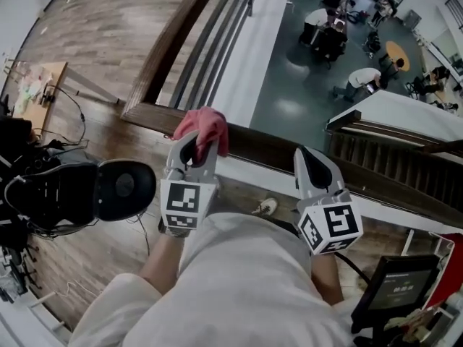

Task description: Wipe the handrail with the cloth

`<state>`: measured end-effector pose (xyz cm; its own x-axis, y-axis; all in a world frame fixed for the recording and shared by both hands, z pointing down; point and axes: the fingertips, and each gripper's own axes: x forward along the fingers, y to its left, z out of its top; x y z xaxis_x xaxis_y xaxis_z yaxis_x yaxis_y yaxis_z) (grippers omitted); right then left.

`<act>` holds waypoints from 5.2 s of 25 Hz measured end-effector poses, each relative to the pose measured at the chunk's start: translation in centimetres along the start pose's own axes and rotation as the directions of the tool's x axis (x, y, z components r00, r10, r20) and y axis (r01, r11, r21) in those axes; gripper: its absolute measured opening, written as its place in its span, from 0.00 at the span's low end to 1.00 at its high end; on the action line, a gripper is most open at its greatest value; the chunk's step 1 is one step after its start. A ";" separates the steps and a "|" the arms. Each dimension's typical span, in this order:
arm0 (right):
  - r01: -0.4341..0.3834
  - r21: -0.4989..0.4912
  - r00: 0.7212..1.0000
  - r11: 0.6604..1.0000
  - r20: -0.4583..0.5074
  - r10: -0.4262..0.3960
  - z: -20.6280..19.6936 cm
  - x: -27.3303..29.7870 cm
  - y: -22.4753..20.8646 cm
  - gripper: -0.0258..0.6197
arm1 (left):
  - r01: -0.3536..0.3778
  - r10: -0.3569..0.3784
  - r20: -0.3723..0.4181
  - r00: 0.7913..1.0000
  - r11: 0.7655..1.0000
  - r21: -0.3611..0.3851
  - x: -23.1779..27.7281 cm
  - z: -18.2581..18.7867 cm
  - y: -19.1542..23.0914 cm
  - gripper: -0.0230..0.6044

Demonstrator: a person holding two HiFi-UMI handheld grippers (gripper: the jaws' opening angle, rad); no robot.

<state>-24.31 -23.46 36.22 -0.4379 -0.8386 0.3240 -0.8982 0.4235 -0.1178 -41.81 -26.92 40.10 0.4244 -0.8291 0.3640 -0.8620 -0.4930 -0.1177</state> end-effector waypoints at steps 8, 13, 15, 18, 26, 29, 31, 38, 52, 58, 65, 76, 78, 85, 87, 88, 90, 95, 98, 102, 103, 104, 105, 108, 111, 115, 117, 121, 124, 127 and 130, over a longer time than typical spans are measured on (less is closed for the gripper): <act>-0.009 0.020 1.000 1.000 0.012 0.009 -1.2 -4.0 -3.3 0.04 | -0.026 0.026 -0.010 1.000 1.000 0.006 0.3 0.4 -4.4 0.16; 0.014 0.019 1.000 1.000 0.022 -0.014 -1.1 -5.2 -4.9 0.04 | 0.005 -0.004 -0.031 1.000 1.000 0.013 1.2 0.5 -6.9 0.16; 0.032 0.026 0.999 0.999 0.028 -0.032 -1.0 -5.3 -5.6 0.04 | 0.013 -0.012 -0.043 0.999 1.000 0.021 1.8 0.7 -7.5 0.16; 0.055 0.032 0.998 0.998 0.029 -0.055 -0.7 -5.2 -5.8 0.04 | 0.024 -0.023 -0.047 0.999 0.999 0.032 2.4 0.9 -7.5 0.16; 0.106 0.034 0.994 0.994 0.016 -0.106 -0.4 -5.8 -5.2 0.04 | 0.072 -0.070 -0.053 0.996 0.997 0.032 3.1 1.3 -7.8 0.16; 0.130 0.024 0.991 0.991 0.015 -0.130 -0.6 -6.0 -4.9 0.04 | 0.098 -0.097 -0.043 0.994 0.995 0.036 3.5 1.1 -8.2 0.16; 0.150 0.021 0.989 0.988 0.011 -0.151 -0.6 -6.0 -4.9 0.04 | 0.117 -0.116 -0.040 0.992 0.993 0.018 3.9 0.6 -8.3 0.16; 0.263 0.031 0.965 0.964 0.000 -0.263 -1.0 -7.6 -4.9 0.04 | 0.170 -0.169 -0.012 0.985 0.984 0.048 4.1 0.4 -8.0 0.16; 0.370 0.105 0.929 0.923 -0.012 -0.371 -3.1 -11.3 -8.4 0.04 | 0.173 -0.174 -0.003 0.985 0.980 0.097 4.0 0.8 -7.8 0.16; 0.368 0.097 0.929 0.925 -0.013 -0.369 -3.6 -13.5 -12.8 0.04 | 0.120 -0.120 -0.007 0.993 0.990 0.076 4.0 0.9 -8.2 0.16; 0.371 0.081 0.928 0.925 0.001 -0.372 -3.4 -15.0 -17.7 0.04 | 0.084 -0.084 -0.007 0.996 0.995 0.052 4.6 1.5 -10.6 0.16; 0.385 0.090 0.922 0.918 0.007 -0.387 -4.9 -17.0 -22.5 0.04 | 0.090 -0.089 -0.020 0.996 0.994 0.060 5.8 2.0 -15.7 0.16; 0.390 0.090 0.920 0.916 0.008 -0.392 -4.7 -17.9 -23.5 0.04 | 0.085 -0.085 -0.017 0.996 0.994 0.065 6.0 2.6 -16.5 0.16; 0.377 0.107 0.923 0.920 0.040 -0.382 -5.1 -21.4 -27.2 0.04 | 0.076 -0.076 -0.010 0.997 0.995 0.067 6.5 3.5 -19.7 0.16; 0.406 0.105 0.911 0.908 0.032 -0.411 -5.6 -22.3 -28.2 0.04 | 0.077 -0.077 -0.008 0.997 0.995 0.070 6.5 3.5 -20.1 0.16; 0.417 0.106 0.906 0.903 0.032 -0.422 -5.9 -22.7 -28.7 0.04 | 0.077 -0.076 -0.007 0.997 0.994 0.071 6.6 3.5 -20.3 0.16; 0.427 0.111 0.900 0.897 0.038 -0.433 -6.2 -23.4 -29.4 0.04 | 0.075 -0.075 -0.006 0.997 0.994 0.074 6.6 3.4 -21.0 0.16; 0.405 0.090 0.912 0.910 0.031 -0.409 -7.5 -23.9 -30.2 0.04 | 0.076 -0.076 0.003 0.997 0.994 0.084 6.9 3.2 -23.4 0.16; 0.415 0.079 0.909 0.906 -0.016 -0.415 -8.7 -24.1 -30.6 0.04 | 0.070 -0.071 0.008 0.997 0.994 0.083 7.0 3.0 -24.5 0.16; 0.428 0.063 0.903 0.902 -0.007 -0.429 -8.8 -24.9 -31.6 0.04 | 0.043 -0.043 0.008 0.999 0.997 0.069 7.2 3.5 -26.0 0.16; 0.426 0.056 0.904 0.903 -0.001 -0.426 -8.7 -25.0 -31.7 0.04 | 0.037 -0.037 0.005 0.999 0.997 0.066 7.2 3.6 -26.4 0.16; 0.420 0.050 0.907 0.906 0.001 -0.420 -8.7 -25.0 -31.7 0.04 | 0.033 -0.033 0.001 0.999 0.997 0.063 7.2 3.7 -26.6 0.16; 0.409 0.045 0.912 0.911 -0.002 -0.410 -8.7 -25.0 -31.6 0.04 | 0.032 -0.032 -0.003 0.999 0.998 0.059 7.2 3.8 -26.8 0.16; 0.373 0.047 0.928 0.927 -0.022 -0.373 -8.9 -24.6 -31.6 0.04 | 0.039 -0.039 -0.010 0.999 0.998 0.057 7.5 4.3 -27.9 0.16; 0.356 0.059 0.934 0.932 -0.037 -0.355 -9.4 -24.3 -31.6 0.04 | 0.058 -0.057 -0.012 0.998 0.995 0.078 7.8 4.7 -29.5 0.16; 0.347 0.061 0.938 0.936 -0.042 -0.345 -9.6 -24.1 -31.3 0.04 | 0.094 -0.095 -0.001 0.996 0.988 0.123 8.3 5.4 -32.2 0.16; 0.346 0.062 0.938 0.936 -0.046 -0.344 -9.7 -24.4 -31.8 0.04 | 0.102 -0.104 0.003 0.995 0.987 0.127 8.6 5.8 -33.6 0.15; 0.328 0.070 0.945 0.942 -0.044 -0.325 -9.4 -24.6 -32.8 0.04 | 0.097 -0.098 0.007 0.995 0.988 0.117 9.3 6.6 -35.2 0.15; 0.304 0.072 0.952 0.950 -0.048 -0.301 -9.2 -24.5 -32.6 0.04 | 0.108 -0.109 -0.001 0.994 0.987 0.117 9.5 7.2 -36.2 0.15; 0.299 0.062 0.954 0.952 -0.049 -0.297 -8.9 -24.9 -32.6 0.04 | 0.125 -0.126 -0.004 0.992 0.985 0.122 9.6 7.8 -38.0 0.15; 0.294 0.077 0.955 0.953 -0.055 -0.290 -9.0 -25.2 -32.7 0.04 | 0.146 -0.145 -0.013 0.989 0.983 0.112 9.9 7.7 -40.1 0.15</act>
<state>16.46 -13.06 40.34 -0.1559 -0.9050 0.3957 -0.9873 0.1309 -0.0897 -0.91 -17.37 41.33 0.5416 -0.7452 0.3891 -0.7543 -0.6351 -0.1665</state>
